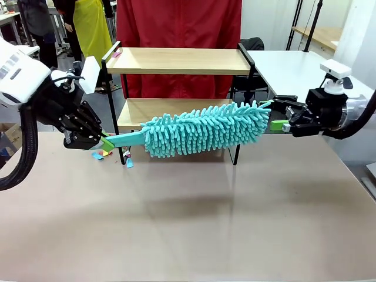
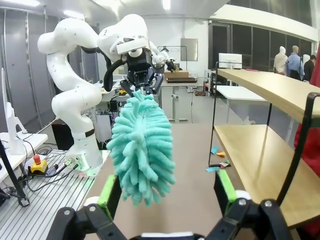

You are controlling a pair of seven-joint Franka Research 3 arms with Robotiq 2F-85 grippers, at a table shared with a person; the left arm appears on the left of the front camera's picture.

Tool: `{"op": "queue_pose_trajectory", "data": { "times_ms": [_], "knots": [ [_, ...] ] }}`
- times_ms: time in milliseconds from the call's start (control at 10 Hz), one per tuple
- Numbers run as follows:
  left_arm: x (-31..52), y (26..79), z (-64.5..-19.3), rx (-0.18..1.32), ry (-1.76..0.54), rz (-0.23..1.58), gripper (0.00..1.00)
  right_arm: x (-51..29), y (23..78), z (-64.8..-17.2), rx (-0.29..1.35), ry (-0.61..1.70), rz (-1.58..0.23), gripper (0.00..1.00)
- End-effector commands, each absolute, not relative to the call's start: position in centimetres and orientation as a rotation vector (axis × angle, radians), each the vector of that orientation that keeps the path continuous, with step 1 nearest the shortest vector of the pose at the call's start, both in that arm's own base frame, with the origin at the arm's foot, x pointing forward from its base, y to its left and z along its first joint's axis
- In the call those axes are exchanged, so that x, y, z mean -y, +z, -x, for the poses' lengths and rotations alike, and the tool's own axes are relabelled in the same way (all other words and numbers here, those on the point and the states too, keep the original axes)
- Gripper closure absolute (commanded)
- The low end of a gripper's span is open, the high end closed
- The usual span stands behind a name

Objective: Clean the shelf.
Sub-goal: Hand the Duster back to the human.

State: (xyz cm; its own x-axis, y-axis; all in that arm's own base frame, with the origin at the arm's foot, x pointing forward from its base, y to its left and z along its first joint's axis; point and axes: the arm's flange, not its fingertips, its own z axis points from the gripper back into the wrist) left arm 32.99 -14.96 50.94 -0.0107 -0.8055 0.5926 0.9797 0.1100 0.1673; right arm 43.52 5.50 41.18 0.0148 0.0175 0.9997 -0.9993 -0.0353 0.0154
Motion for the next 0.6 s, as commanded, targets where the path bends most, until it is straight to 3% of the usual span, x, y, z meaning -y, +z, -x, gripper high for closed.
{"op": "queue_pose_trajectory", "data": {
  "times_ms": [0,500],
  "knots": [
    [14.9,51.2,-32.9,0.650,-1.447,0.353,0.87,-7.5,41.0,-42.9,1.202,1.189,-1.213,0.00],
    [14.9,51.2,-32.9,0.650,-1.447,0.353,0.87,-10.5,40.2,-43.1,1.129,1.167,-1.270,0.00]
  ]
}}
